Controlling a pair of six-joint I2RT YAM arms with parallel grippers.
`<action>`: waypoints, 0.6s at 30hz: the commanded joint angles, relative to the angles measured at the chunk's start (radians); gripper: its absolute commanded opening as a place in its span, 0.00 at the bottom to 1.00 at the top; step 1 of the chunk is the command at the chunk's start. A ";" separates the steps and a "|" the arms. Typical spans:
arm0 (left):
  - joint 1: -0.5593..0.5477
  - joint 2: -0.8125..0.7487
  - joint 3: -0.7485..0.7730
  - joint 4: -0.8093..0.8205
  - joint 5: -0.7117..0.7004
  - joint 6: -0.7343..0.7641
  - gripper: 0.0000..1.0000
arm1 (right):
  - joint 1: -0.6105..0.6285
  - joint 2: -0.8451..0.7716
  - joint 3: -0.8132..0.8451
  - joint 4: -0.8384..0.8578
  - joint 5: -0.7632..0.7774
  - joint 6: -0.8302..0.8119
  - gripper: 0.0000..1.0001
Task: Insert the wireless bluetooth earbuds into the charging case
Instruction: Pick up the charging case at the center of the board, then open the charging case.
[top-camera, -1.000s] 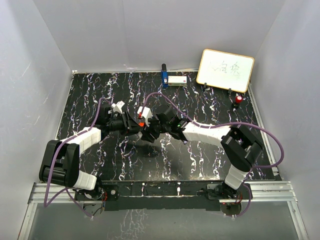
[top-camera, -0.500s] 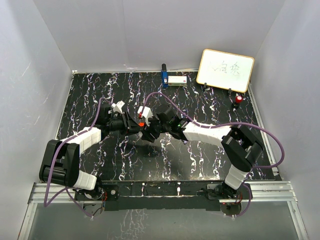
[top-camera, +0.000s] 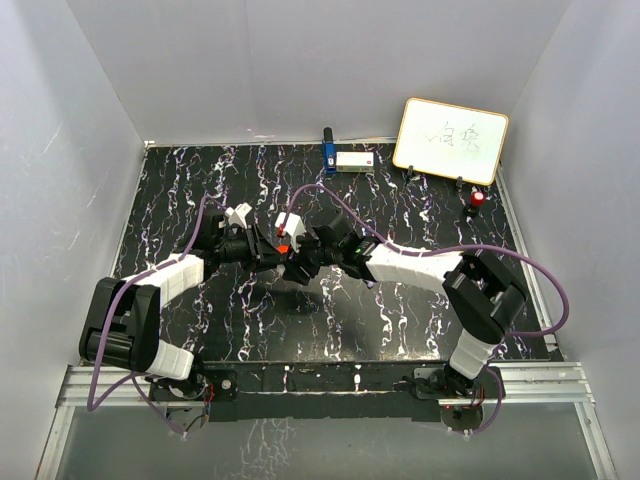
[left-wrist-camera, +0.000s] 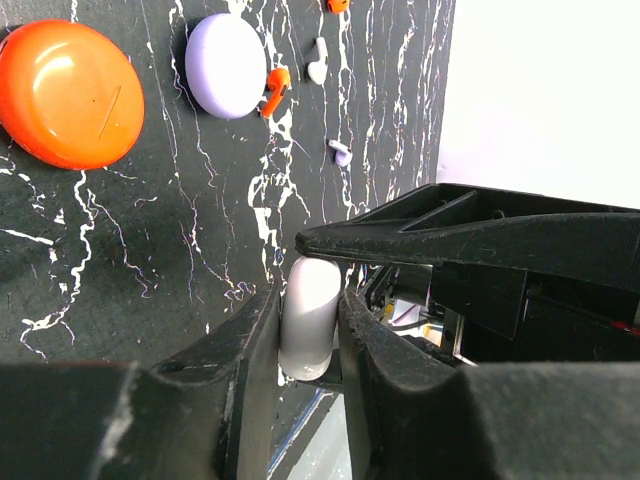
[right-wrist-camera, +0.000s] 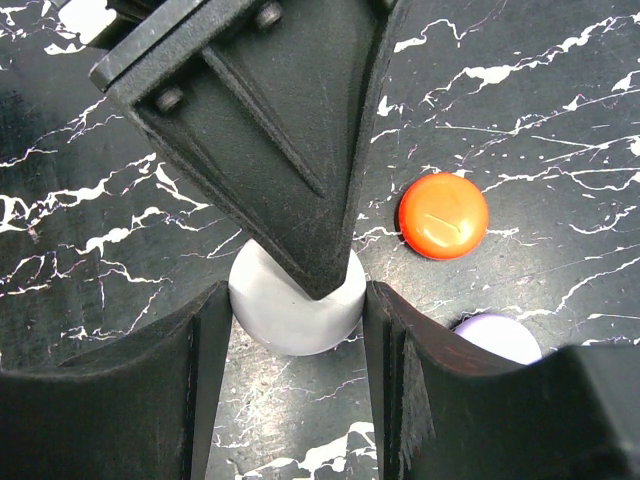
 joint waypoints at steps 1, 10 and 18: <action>-0.011 -0.012 0.024 0.008 0.046 -0.008 0.21 | 0.000 -0.041 0.034 0.064 -0.012 -0.014 0.25; -0.012 -0.029 0.019 0.029 0.034 -0.016 0.00 | 0.000 -0.042 0.035 0.065 0.011 -0.004 0.39; -0.011 -0.053 0.024 0.039 -0.058 -0.035 0.00 | -0.017 -0.083 0.026 0.073 0.056 0.073 0.71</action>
